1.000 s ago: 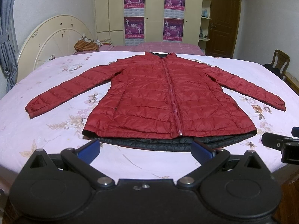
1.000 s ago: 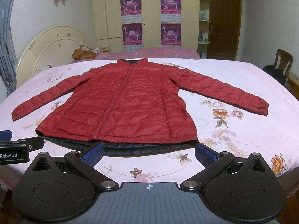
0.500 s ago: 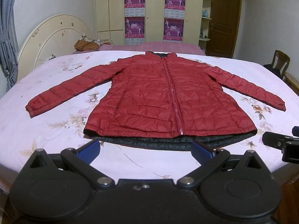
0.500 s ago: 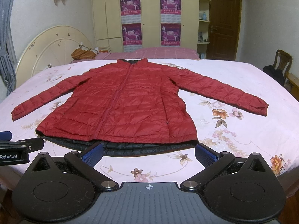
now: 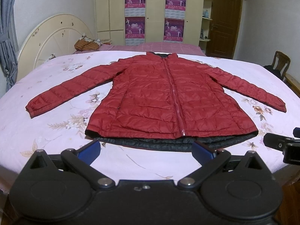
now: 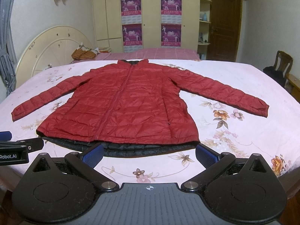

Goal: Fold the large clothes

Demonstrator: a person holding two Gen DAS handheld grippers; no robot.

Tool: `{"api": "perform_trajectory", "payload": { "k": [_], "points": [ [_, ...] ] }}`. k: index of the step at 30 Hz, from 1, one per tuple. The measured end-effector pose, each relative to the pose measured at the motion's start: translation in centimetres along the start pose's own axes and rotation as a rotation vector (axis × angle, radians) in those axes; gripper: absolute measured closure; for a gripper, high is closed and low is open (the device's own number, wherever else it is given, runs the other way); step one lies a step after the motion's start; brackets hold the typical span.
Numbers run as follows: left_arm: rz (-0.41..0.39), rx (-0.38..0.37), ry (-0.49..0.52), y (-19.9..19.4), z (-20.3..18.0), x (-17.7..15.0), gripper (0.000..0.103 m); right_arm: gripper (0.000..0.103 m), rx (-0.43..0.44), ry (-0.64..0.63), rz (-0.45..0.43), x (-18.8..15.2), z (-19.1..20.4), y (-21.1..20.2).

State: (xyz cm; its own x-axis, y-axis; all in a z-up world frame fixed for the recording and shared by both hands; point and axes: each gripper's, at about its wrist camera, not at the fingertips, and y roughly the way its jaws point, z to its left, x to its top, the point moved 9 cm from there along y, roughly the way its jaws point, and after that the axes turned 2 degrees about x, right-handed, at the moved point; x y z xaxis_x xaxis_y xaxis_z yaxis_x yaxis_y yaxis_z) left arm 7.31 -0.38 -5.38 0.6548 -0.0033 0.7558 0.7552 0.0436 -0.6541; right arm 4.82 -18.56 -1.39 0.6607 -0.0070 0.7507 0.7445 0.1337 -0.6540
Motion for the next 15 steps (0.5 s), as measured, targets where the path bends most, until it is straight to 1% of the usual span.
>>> {"api": "perform_trajectory", "payload": {
  "k": [6,8,15],
  "points": [
    [0.003,-0.006,-0.001,0.2,0.6,0.0,0.000,0.000,-0.002,0.001,-0.001,0.1,-0.2,0.2],
    [0.002,-0.013,0.005,0.4,0.6,0.2,0.000,0.000,-0.010,0.004,-0.001,0.5,-0.3,0.3],
    [-0.010,-0.035,0.026,1.9,-0.1,2.2,0.000,0.000,-0.035,0.014,-0.010,2.1,-0.6,1.7]
  ]
}}
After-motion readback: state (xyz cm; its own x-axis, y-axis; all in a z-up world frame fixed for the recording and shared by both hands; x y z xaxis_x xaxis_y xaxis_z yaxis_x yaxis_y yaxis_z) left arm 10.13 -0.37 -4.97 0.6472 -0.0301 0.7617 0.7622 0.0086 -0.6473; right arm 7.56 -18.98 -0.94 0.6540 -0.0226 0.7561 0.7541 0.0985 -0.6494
